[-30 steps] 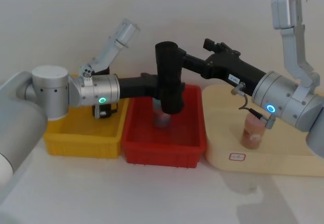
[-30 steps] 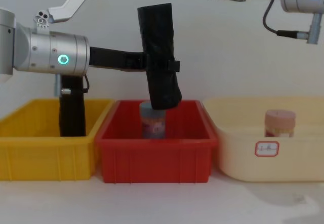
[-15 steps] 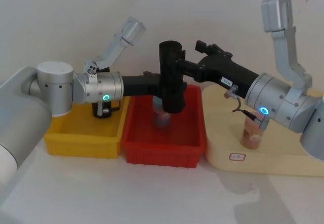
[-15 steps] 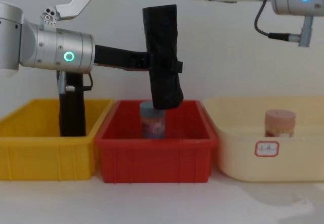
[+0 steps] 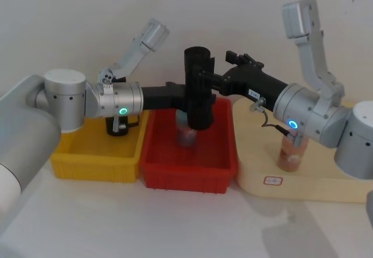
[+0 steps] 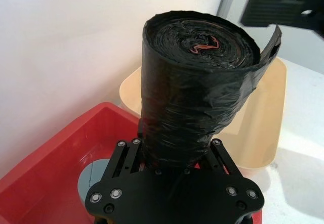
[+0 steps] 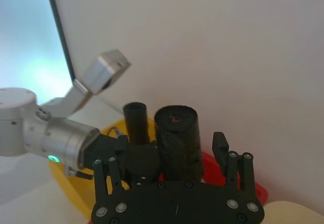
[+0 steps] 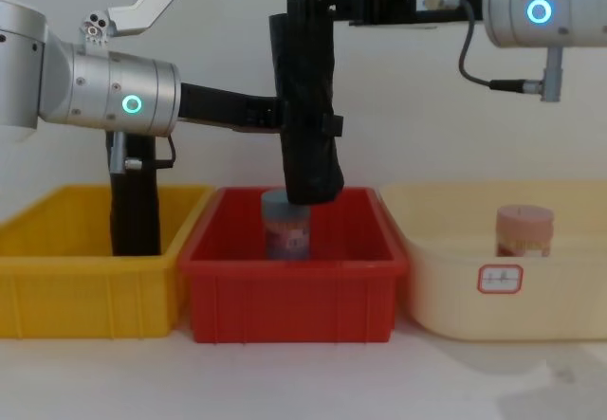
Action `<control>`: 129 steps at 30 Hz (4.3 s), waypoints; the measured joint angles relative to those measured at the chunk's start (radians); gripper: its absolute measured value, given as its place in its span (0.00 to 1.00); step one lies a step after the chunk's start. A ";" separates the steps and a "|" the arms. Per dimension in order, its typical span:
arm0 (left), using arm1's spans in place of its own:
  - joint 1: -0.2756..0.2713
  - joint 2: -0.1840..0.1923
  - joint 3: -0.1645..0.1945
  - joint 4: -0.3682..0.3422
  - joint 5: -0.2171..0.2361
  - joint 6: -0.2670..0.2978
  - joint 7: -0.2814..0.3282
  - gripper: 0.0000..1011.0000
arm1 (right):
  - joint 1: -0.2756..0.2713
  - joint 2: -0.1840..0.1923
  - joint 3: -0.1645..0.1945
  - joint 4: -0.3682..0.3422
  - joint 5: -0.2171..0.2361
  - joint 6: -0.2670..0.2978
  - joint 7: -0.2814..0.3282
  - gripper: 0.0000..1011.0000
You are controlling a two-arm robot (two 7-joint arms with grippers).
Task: Pick up the garbage bag with the one hand and transfer it to the other hand.
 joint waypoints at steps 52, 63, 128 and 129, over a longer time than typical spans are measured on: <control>-0.004 -0.001 0.002 0.003 0.001 0.001 0.002 0.41 | 0.180 -0.062 -0.117 0.301 -0.050 -0.053 -0.043 0.99; -0.004 -0.001 0.002 0.003 0.001 0.001 0.002 0.41 | 0.200 -0.077 -0.130 0.339 -0.045 -0.072 -0.047 0.99; -0.004 -0.001 0.002 0.003 0.001 0.002 0.002 0.41 | 0.214 -0.088 -0.140 0.371 -0.042 -0.086 -0.057 0.53; -0.004 -0.001 0.002 0.003 0.001 0.002 0.002 0.41 | 0.214 -0.088 -0.140 0.371 -0.042 -0.086 -0.057 0.53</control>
